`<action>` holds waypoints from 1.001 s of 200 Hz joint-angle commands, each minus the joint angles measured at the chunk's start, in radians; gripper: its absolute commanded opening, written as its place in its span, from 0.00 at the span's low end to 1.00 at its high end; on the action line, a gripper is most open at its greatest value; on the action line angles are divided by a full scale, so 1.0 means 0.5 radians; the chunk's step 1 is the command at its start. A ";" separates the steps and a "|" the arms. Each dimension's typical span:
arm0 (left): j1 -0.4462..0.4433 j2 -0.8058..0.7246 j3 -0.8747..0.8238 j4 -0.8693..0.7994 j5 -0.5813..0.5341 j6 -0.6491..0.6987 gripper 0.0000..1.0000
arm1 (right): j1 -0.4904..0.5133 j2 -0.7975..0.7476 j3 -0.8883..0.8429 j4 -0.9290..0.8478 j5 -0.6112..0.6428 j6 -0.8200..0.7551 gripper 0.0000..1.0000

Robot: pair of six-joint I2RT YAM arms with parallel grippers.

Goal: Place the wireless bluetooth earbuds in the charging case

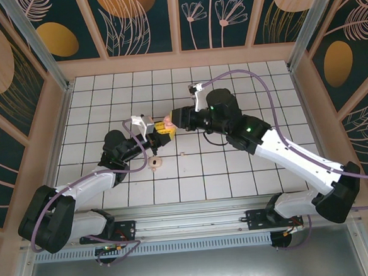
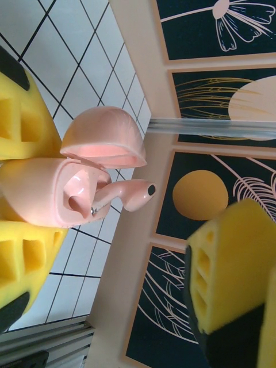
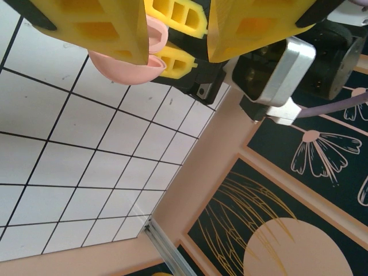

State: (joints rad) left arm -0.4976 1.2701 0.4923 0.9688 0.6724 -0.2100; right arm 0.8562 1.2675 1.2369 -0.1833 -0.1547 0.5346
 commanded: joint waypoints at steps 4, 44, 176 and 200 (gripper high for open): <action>-0.007 -0.038 0.062 0.103 0.012 0.018 0.08 | -0.032 -0.050 0.054 -0.085 0.135 0.089 0.33; -0.009 -0.043 0.059 0.087 0.008 0.028 0.08 | -0.063 0.007 0.106 -0.249 0.156 0.228 0.33; -0.008 -0.055 0.067 0.070 0.005 0.035 0.08 | -0.071 0.171 0.159 -0.289 0.025 0.207 0.32; -0.006 -0.052 0.068 0.066 0.003 0.040 0.08 | -0.069 0.166 0.162 -0.278 0.021 0.196 0.29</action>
State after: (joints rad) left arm -0.4976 1.2625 0.5014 0.9680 0.6720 -0.2096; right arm 0.8253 1.3457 1.2747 -0.3229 -0.1329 0.6384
